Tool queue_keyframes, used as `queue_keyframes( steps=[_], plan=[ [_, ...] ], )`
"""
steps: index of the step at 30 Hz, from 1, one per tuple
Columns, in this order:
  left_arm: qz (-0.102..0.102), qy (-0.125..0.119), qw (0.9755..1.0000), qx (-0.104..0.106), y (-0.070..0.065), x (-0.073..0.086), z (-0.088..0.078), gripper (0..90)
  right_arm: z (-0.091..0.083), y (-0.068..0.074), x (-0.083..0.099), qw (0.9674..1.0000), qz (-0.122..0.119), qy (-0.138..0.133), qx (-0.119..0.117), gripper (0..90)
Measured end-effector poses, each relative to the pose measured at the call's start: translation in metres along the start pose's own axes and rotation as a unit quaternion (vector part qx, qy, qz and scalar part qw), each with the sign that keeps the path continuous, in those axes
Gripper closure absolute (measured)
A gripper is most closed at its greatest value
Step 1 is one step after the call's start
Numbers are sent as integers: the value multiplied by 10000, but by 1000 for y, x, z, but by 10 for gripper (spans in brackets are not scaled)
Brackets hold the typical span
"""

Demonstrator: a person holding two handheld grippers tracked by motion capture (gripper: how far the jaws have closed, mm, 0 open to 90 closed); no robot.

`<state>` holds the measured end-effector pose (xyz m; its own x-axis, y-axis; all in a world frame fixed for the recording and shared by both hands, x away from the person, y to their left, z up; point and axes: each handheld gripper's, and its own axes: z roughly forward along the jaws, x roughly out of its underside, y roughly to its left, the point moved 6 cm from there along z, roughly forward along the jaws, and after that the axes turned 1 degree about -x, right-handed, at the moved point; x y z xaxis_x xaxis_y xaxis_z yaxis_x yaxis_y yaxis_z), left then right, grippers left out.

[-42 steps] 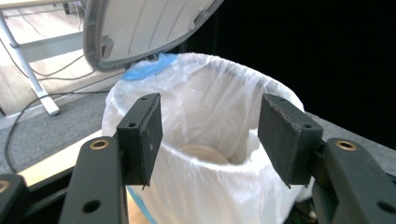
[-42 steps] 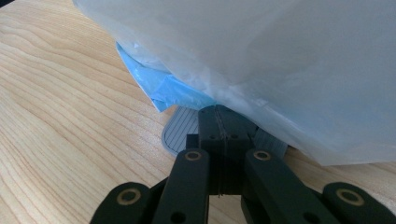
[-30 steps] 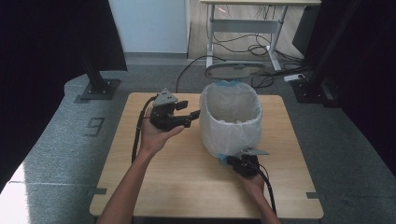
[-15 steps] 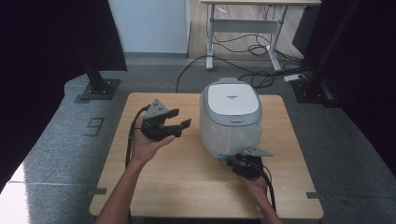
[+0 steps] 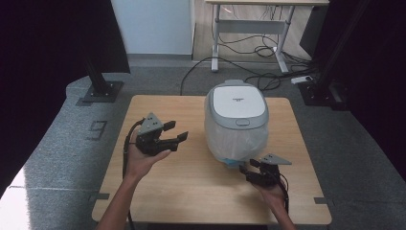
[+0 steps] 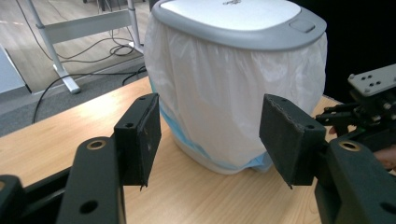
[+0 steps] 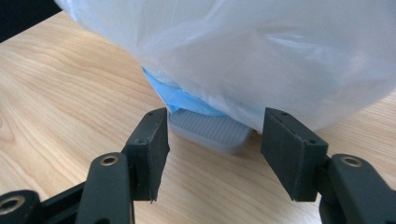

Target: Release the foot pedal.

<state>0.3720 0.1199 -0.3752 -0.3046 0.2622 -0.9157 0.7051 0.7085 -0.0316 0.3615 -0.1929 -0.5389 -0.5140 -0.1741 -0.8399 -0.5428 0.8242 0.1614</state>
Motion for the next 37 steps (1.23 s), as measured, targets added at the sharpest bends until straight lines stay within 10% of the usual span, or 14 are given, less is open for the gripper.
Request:
queue_keyframes(
  steps=[22,37],
  plan=[
    [-174,439,9985,-281,-5,94,-10,342,-27,-39,29,9996,114,129,245,372],
    [-291,554,9978,-206,-4,111,1,313,-22,-45,30,9991,33,82,424,348]
  ],
)
